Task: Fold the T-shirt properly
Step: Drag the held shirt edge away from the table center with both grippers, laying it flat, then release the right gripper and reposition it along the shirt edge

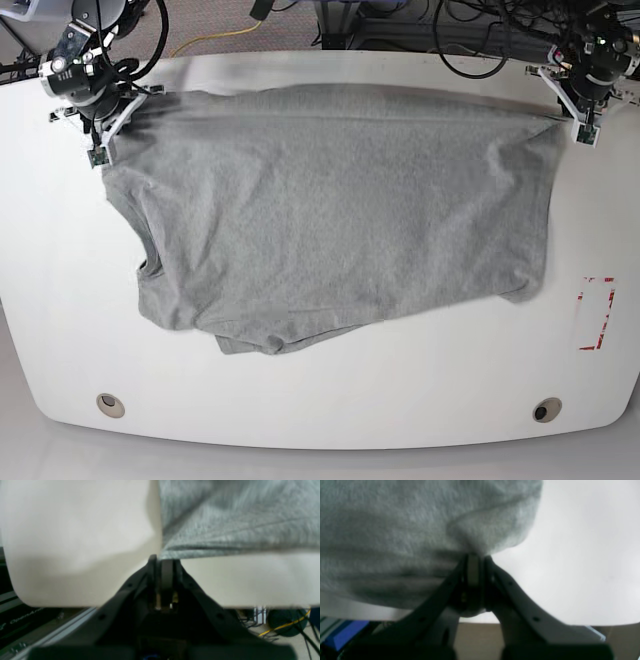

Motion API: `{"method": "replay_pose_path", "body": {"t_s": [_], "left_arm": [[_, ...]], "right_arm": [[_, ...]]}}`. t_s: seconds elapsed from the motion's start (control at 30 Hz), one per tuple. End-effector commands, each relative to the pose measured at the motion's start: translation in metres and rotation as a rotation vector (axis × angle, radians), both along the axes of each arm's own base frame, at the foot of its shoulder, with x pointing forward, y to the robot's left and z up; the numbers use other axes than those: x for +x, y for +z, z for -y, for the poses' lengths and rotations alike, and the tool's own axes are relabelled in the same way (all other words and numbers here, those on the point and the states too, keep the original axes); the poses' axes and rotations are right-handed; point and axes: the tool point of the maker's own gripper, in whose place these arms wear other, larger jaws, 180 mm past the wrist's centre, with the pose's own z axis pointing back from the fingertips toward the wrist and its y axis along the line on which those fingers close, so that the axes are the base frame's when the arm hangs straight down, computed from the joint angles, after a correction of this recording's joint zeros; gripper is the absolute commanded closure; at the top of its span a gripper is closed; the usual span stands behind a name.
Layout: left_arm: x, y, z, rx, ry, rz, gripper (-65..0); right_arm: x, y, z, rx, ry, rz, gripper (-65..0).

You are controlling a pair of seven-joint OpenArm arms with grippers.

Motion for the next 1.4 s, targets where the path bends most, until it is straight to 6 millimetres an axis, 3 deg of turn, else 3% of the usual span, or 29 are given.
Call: {"method": "replay_pose_path", "body": {"t_s": [0.0,0.2,0.33,0.47,0.63,0.93,1.17,1.37], "left_arm": [[-0.011,0.006,-0.012,0.041,0.014,-0.011,0.0],[-0.037,0.010,-0.036,0.080,0.087,-0.041,0.0],[-0.065,0.015,-0.056,0.117,0.154,-0.078,0.0],[-0.072,0.022,-0.068,0.140,0.192,-0.073,0.0],[-0.071,0.022,-0.067,0.137,0.192,-0.068,0.0],[-0.038,0.033,-0.069,0.130,0.205,0.034,0.0],[-0.001,0.046,-0.067,0.114,0.206,0.142,0.0],[0.026,0.056,-0.068,0.098,0.219,0.221,0.0]], "right_arm": [[-0.008,0.007,0.013,-0.042,-0.013,0.005,0.0],[-0.027,-0.002,0.012,-0.033,-0.028,-0.043,0.0],[-0.050,-0.010,0.012,-0.033,-0.028,-0.099,0.0],[-0.057,-0.015,0.004,-0.009,-0.037,-0.110,0.0],[-0.059,-0.018,-0.001,0.008,-0.044,-0.112,0.0],[-0.054,-0.017,-0.005,0.018,-0.048,-0.098,0.0],[-0.025,-0.007,-0.022,0.123,-0.029,0.019,0.0],[0.005,0.005,-0.024,0.138,-0.022,0.100,0.0]]}}
